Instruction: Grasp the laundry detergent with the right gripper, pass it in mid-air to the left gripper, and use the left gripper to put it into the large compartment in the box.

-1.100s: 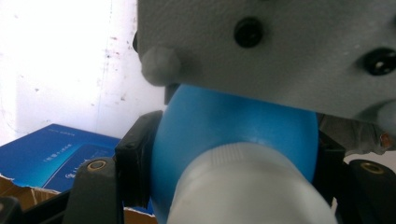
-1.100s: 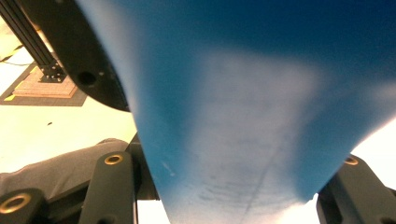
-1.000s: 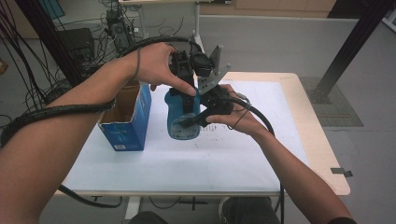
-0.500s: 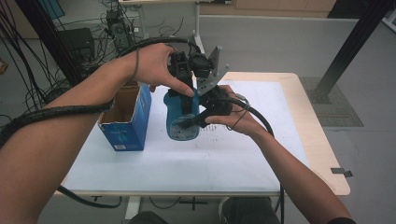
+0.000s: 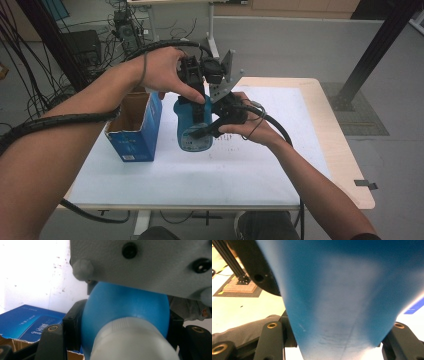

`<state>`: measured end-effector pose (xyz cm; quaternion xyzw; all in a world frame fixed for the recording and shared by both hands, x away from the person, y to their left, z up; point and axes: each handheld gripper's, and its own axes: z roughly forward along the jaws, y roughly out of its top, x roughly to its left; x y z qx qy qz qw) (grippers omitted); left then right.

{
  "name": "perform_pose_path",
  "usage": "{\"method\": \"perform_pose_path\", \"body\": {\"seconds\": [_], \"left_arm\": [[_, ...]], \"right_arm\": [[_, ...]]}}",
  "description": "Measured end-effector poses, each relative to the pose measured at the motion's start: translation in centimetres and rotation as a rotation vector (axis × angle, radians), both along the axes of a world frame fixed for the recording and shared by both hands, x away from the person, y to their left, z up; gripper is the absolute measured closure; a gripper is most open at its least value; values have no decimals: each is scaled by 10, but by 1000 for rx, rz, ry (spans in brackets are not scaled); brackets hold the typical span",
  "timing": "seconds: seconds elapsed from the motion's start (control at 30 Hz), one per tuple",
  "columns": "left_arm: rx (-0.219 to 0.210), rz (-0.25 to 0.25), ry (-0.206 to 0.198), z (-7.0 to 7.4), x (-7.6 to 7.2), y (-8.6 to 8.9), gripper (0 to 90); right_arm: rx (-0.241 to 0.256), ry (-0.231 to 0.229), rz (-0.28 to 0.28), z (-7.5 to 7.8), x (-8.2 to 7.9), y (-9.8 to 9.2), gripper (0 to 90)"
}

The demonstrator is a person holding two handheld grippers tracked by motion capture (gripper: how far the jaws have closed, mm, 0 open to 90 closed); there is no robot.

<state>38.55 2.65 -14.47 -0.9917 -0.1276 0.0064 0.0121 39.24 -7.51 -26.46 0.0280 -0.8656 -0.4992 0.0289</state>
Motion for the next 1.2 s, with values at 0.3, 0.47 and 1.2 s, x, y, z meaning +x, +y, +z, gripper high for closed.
{"method": "perform_pose_path", "body": {"seconds": [0.3, 0.47, 1.2], "left_arm": [[6, 5, 8, 0, 1, 0, 360], [8, 9, 8, 1, 1, 0, 360], [9, 18, 9, 2, 2, -1, 361]], "right_arm": [[1, 2, 4, -1, 1, 0, 431], [6, 6, 2, 0, 2, 0, 429], [12, 12, 7, 0, 2, -1, 426]]}}
